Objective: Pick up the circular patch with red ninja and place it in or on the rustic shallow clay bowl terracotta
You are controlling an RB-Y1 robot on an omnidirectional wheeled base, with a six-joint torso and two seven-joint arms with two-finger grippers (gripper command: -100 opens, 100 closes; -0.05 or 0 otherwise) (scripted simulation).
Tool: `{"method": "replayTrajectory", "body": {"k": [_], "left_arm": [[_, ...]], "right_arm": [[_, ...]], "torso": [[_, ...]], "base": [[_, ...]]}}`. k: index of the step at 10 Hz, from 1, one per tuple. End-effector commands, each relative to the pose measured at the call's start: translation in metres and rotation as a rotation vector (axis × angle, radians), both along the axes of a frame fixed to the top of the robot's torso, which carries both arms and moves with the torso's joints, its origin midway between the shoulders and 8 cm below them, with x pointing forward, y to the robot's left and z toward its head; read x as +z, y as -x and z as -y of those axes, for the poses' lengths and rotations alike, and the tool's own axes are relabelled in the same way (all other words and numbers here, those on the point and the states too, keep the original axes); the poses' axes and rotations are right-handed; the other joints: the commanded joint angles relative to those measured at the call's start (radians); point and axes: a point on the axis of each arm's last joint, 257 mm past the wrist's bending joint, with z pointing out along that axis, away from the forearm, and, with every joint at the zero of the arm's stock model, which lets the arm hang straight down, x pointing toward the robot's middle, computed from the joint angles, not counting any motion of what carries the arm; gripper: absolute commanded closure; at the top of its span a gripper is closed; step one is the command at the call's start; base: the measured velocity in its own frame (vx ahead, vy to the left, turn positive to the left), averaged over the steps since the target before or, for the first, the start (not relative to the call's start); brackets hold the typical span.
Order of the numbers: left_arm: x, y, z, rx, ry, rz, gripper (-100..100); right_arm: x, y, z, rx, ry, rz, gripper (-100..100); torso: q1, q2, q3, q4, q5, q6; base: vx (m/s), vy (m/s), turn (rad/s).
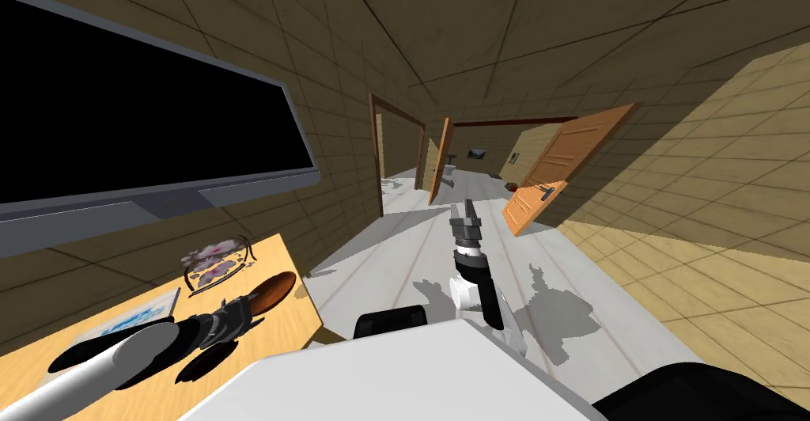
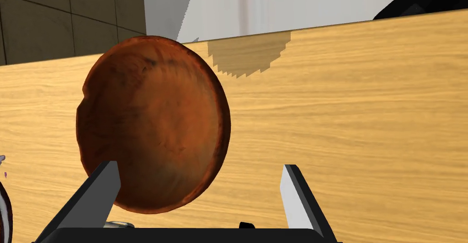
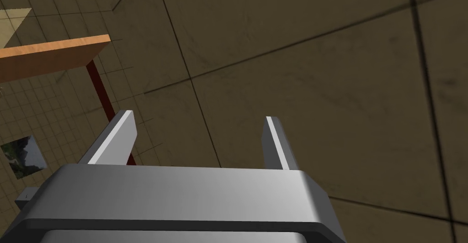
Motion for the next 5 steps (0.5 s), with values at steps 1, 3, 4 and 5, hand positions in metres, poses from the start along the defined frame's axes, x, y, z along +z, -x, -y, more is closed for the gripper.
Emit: {"method": "replayTrajectory", "body": {"k": [1, 3, 4, 5], "left_arm": [[-0.010, 0.034, -0.012, 0.050, 0.038, -0.077, -100], [-0.017, 0.061, -0.021, 0.094, 0.072, -0.141, -100], [-0.017, 0.061, -0.021, 0.094, 0.072, -0.141, -100], [-0.017, 0.061, -0.021, 0.094, 0.072, -0.141, -100]], "right_arm": [[0.000, 0.000, 0.000, 0.000, 0.000, 0.000, 0], [0.000, 0.000, 0.000, 0.000, 0.000, 0.000, 0], [0.000, 0.000, 0.000, 0.000, 0.000, 0.000, 0], [0.000, 0.000, 0.000, 0.000, 0.000, 0.000, 0]], "torso": [[0.000, 0.000, 0.000, 0.000, 0.000, 0.000], [0.000, 0.000, 0.000, 0.000, 0.000, 0.000], [0.000, 0.000, 0.000, 0.000, 0.000, 0.000], [0.000, 0.000, 0.000, 0.000, 0.000, 0.000]], "base": [[-0.008, 0.045, -0.251], [-0.007, 0.048, -0.122], [-0.003, 0.042, -0.109], [0.001, 0.021, -0.001]]}}
